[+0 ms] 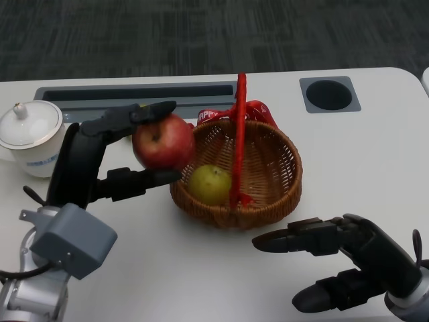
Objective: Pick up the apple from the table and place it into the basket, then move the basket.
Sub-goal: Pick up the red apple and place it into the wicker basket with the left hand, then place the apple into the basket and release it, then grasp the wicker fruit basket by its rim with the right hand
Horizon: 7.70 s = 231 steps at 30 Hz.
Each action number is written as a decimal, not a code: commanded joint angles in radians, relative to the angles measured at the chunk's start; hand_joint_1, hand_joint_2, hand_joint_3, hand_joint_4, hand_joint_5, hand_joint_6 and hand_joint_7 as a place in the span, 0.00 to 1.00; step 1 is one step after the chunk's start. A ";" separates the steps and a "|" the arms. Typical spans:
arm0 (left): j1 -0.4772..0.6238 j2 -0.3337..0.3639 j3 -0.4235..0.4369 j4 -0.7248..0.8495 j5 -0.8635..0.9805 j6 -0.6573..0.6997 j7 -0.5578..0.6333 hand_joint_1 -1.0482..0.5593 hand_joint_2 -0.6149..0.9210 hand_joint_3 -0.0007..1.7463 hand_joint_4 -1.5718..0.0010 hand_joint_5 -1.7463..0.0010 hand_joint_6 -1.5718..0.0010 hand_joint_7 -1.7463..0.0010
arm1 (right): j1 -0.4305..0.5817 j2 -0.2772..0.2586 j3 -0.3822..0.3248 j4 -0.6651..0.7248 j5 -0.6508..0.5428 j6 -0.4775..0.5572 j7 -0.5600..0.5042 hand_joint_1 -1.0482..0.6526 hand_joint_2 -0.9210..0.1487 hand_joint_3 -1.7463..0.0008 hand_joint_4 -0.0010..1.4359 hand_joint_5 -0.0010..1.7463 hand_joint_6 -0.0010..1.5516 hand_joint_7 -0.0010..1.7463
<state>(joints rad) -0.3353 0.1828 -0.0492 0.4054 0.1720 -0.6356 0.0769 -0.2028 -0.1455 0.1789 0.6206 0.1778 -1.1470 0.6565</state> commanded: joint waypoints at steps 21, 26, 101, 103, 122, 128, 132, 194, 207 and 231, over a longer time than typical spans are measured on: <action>-0.309 -0.104 -0.018 0.527 0.003 -0.062 -0.053 0.63 0.93 0.00 0.21 1.00 0.29 1.00 | 0.046 -0.004 -0.002 -0.054 0.009 -0.005 -0.033 0.34 0.01 1.00 0.61 0.00 0.50 0.00; -0.326 -0.113 -0.029 0.599 0.023 -0.068 -0.047 0.64 0.94 0.00 0.24 1.00 0.31 1.00 | 0.052 -0.006 -0.001 -0.059 0.010 -0.009 -0.037 0.34 0.01 1.00 0.61 0.00 0.50 0.00; 0.302 0.198 0.167 -0.350 -0.397 0.206 -0.639 0.35 0.87 0.00 0.65 0.98 0.66 0.99 | -0.378 -0.077 -0.035 0.249 -0.222 0.009 -0.107 0.26 0.09 1.00 0.46 0.00 0.38 0.00; 0.310 0.201 0.168 -0.359 -0.393 0.206 -0.641 0.35 0.88 0.00 0.65 0.98 0.66 0.99 | -0.399 -0.072 -0.029 0.278 -0.254 0.014 -0.124 0.27 0.10 1.00 0.46 0.00 0.38 0.00; 0.341 0.219 0.181 -0.381 -0.399 0.174 -0.652 0.33 0.88 0.00 0.62 0.99 0.63 0.99 | -0.479 -0.086 0.008 0.530 -0.465 -0.047 -0.447 0.22 0.09 1.00 0.46 0.00 0.38 0.00; 0.324 0.213 0.175 -0.362 -0.398 0.159 -0.659 0.34 0.87 0.00 0.60 0.98 0.63 0.99 | -0.462 -0.120 0.009 0.468 -0.449 -0.177 -0.440 0.22 0.07 1.00 0.37 0.00 0.29 0.00; 0.316 0.208 0.168 -0.351 -0.408 0.150 -0.671 0.36 0.87 0.00 0.59 0.98 0.63 1.00 | -0.442 -0.137 0.000 0.416 -0.453 -0.237 -0.456 0.20 0.06 0.99 0.33 0.00 0.26 0.00; 0.419 0.179 0.179 -0.472 -0.427 0.180 -0.654 0.37 0.86 0.00 0.51 0.99 0.59 1.00 | -0.531 -0.093 0.260 0.651 -0.787 0.079 -0.661 0.18 0.11 0.99 0.50 0.01 0.41 0.01; 0.427 0.165 0.185 -0.486 -0.423 0.191 -0.632 0.38 0.87 0.00 0.50 0.99 0.59 1.00 | -0.561 -0.070 0.325 0.638 -0.831 0.255 -0.696 0.37 0.01 0.98 0.62 0.02 0.49 0.02; 0.430 0.101 0.189 -0.478 -0.421 0.146 -0.592 0.37 0.88 0.00 0.49 0.99 0.58 1.00 | -0.630 -0.035 0.237 0.593 -0.783 0.143 -1.031 0.50 0.00 0.96 0.81 0.06 0.58 0.01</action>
<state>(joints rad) 0.0947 0.2832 0.1316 -0.0822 -0.2494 -0.4770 -0.5309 -0.8177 -0.1670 0.4246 1.2119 -0.6123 -0.9925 -0.3649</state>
